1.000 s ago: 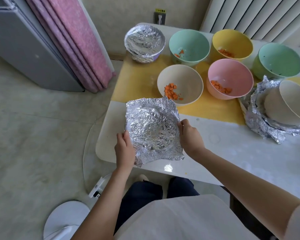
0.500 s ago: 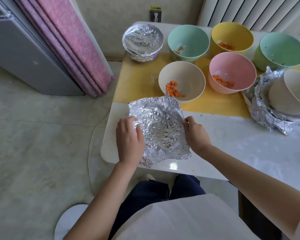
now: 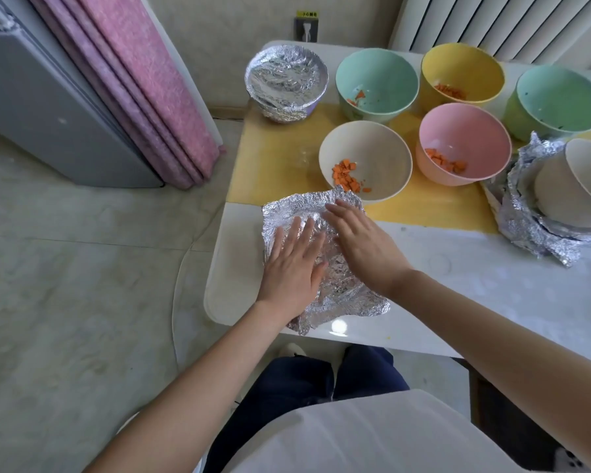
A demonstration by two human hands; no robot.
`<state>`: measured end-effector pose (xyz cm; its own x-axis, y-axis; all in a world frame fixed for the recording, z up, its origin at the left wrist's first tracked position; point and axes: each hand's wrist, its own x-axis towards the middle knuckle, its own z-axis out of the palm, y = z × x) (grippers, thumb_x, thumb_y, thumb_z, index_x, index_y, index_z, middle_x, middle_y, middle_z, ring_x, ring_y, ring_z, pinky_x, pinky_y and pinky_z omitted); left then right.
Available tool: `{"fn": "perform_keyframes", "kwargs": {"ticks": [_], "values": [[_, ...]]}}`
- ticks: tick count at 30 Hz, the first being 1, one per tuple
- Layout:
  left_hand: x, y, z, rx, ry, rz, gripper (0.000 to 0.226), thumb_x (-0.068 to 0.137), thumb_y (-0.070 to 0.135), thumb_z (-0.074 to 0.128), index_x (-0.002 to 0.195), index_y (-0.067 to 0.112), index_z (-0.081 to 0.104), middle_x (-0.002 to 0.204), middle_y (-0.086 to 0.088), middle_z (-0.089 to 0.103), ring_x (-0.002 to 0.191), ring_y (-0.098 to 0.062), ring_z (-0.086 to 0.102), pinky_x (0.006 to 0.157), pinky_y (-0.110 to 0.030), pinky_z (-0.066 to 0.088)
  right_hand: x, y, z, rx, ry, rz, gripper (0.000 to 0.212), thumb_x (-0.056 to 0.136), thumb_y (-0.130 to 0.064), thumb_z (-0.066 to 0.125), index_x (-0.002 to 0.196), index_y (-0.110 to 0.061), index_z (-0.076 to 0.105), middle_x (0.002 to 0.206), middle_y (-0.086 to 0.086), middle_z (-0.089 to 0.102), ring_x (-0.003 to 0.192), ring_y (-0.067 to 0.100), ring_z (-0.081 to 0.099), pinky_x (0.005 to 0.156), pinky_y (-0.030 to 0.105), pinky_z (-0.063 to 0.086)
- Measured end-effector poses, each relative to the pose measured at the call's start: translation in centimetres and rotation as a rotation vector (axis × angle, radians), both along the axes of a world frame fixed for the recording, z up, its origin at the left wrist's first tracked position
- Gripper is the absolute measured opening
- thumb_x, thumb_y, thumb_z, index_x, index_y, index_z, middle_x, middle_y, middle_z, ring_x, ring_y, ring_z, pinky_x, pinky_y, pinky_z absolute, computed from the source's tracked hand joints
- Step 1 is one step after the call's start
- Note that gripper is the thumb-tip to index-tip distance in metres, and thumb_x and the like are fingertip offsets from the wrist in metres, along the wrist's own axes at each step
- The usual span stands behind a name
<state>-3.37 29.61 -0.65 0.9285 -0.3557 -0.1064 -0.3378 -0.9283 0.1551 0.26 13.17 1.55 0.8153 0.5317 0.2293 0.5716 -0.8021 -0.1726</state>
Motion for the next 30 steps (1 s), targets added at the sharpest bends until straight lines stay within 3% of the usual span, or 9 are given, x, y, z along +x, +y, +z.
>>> {"fn": "perform_keyframes", "kwargs": {"ticks": [4,9,13,17,20,22,25,28,30], "values": [[0.0,0.3,-0.1,-0.128,-0.074,0.045,0.055,0.096,0.039,0.026,0.143,0.011,0.034,0.155,-0.009,0.018,0.145,-0.025,0.004,0.117,-0.048,0.004,0.7,1.2,-2.0,-0.100,0.007,-0.003,0.060,0.087,-0.009,0.061,0.141,0.000,0.035,0.147,0.018,0.036,0.139,0.032,0.029,0.116,0.042,0.016],[0.4,0.9,1.2,-0.494,-0.277,0.407,0.042,0.089,0.015,0.056,0.127,0.007,0.041,0.132,-0.018,0.044,0.124,-0.032,0.041,0.101,-0.045,0.036,0.0,1.1,-1.6,0.246,0.113,-0.363,0.052,0.091,-0.014,0.055,0.137,0.002,0.035,0.139,0.020,0.042,0.131,0.033,0.038,0.111,0.046,0.030],[2.5,1.4,1.7,-0.790,-0.063,0.779,0.052,0.086,0.022,0.064,0.129,0.004,0.041,0.125,-0.012,0.047,0.113,-0.029,0.049,0.094,-0.047,0.041,0.4,1.3,-1.1,0.365,0.150,-0.589,0.057,0.087,-0.021,0.062,0.134,0.003,0.039,0.131,0.019,0.047,0.123,0.034,0.043,0.105,0.040,0.032],[3.9,1.7,1.5,-0.818,0.053,0.736,0.037,0.085,0.030,0.065,0.116,0.012,0.057,0.107,-0.002,0.056,0.101,-0.021,0.054,0.090,-0.043,0.045,0.7,1.5,-1.0,0.600,0.296,-0.801,0.061,0.084,-0.031,0.067,0.130,0.000,0.041,0.124,0.016,0.049,0.117,0.031,0.046,0.100,0.040,0.038],[4.3,1.7,1.8,-0.886,0.014,0.717,0.016,0.086,0.028,0.064,0.092,0.012,0.062,0.086,0.002,0.056,0.085,-0.020,0.054,0.074,-0.033,0.044,0.8,1.3,-1.1,0.610,0.424,-0.912,0.035,0.088,-0.036,0.062,0.105,-0.006,0.055,0.102,0.008,0.051,0.098,0.028,0.048,0.086,0.039,0.042],[4.2,1.6,2.1,-0.934,-0.029,0.702,0.020,0.090,0.026,0.060,0.074,0.018,0.050,0.068,0.007,0.049,0.067,-0.012,0.047,0.061,-0.027,0.035,0.8,1.2,-0.8,0.675,0.443,-0.918,0.031,0.089,-0.037,0.059,0.083,-0.008,0.051,0.080,0.003,0.049,0.076,0.022,0.045,0.065,0.034,0.035],[3.9,1.5,3.1,-1.023,0.000,0.684,0.024,0.092,0.026,0.057,0.073,0.021,0.044,0.060,0.012,0.035,0.054,-0.005,0.034,0.052,-0.018,0.026,0.8,1.2,0.1,0.827,0.448,-0.898,0.034,0.090,-0.037,0.059,0.072,-0.012,0.044,0.058,-0.006,0.040,0.051,0.006,0.033,0.049,0.026,0.024],[3.7,1.6,4.2,-1.089,0.037,0.657,0.018,0.088,0.030,0.063,0.082,0.014,0.057,0.061,0.013,0.046,0.056,-0.002,0.040,0.054,-0.016,0.031,1.1,0.8,0.7,0.935,0.483,-0.796,0.035,0.089,-0.035,0.061,0.075,-0.005,0.049,0.058,-0.002,0.040,0.051,0.005,0.030,0.050,0.026,0.025],[3.8,1.7,4.7,-1.131,0.093,0.685,0.026,0.086,0.032,0.065,0.068,0.016,0.056,0.051,0.012,0.042,0.052,-0.004,0.035,0.052,-0.023,0.029,1.4,0.5,0.9,0.970,0.522,-0.720,0.036,0.088,-0.035,0.062,0.079,-0.002,0.052,0.060,0.002,0.041,0.054,0.010,0.032,0.051,0.028,0.026]]}}
